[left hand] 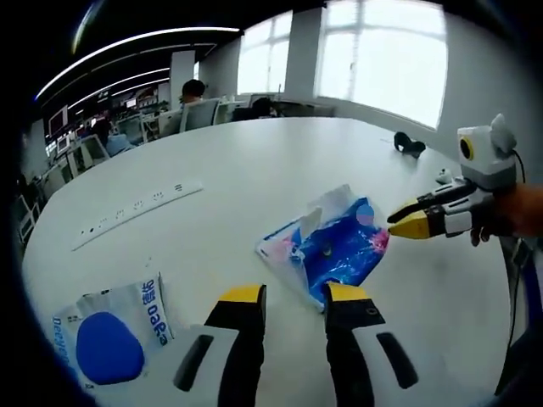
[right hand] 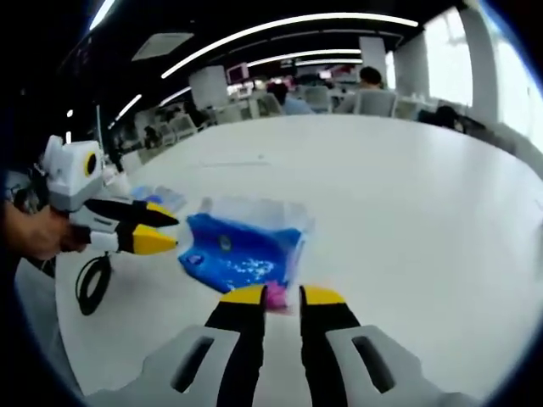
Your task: Arrange the tabletop items into an orderly group along one side of the table until the central work area is clear of visible clutter.
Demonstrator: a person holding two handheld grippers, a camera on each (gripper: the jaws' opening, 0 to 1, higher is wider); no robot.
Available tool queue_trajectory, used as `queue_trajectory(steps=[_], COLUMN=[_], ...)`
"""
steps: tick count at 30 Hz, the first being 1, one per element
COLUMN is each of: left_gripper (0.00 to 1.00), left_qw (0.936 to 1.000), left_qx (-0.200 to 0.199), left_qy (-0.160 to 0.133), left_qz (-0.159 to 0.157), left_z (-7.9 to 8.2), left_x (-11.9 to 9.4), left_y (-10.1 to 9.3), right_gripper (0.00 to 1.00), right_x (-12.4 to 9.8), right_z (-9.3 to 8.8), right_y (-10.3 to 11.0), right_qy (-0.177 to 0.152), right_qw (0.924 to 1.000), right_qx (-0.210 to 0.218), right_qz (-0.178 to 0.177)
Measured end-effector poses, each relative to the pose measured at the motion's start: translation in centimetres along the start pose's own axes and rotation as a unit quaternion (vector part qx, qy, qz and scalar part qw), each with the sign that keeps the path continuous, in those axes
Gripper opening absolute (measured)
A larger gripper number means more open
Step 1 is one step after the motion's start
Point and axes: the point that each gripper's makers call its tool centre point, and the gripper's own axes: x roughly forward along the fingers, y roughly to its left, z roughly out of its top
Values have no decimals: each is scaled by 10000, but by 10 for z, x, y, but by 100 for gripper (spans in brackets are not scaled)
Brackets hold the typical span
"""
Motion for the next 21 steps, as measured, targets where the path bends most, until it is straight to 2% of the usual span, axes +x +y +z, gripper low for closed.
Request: queue_trajectory(steps=[5, 12, 18, 21], left_gripper=[17, 6, 1, 0], left_qw=[10000, 9997, 9995, 9997], left_qx=[40, -69, -135, -29], left_qy=[65, 163, 219, 215], left_qz=[-5, -165, -193, -127], left_z=[-4, -7, -8, -7], left_x=[5, 9, 10, 8], left_y=[0, -5, -4, 0], right_gripper=[5, 0, 0, 0], right_x=[3, 8, 11, 11], right_z=[-4, -3, -1, 1], right_y=[-3, -2, -1, 4], right_qy=[88, 115, 161, 145], right_qw=[10000, 9999, 9997, 9996], right_qx=[-32, 35, -162, -216], right_qz=[-22, -5, -14, 78])
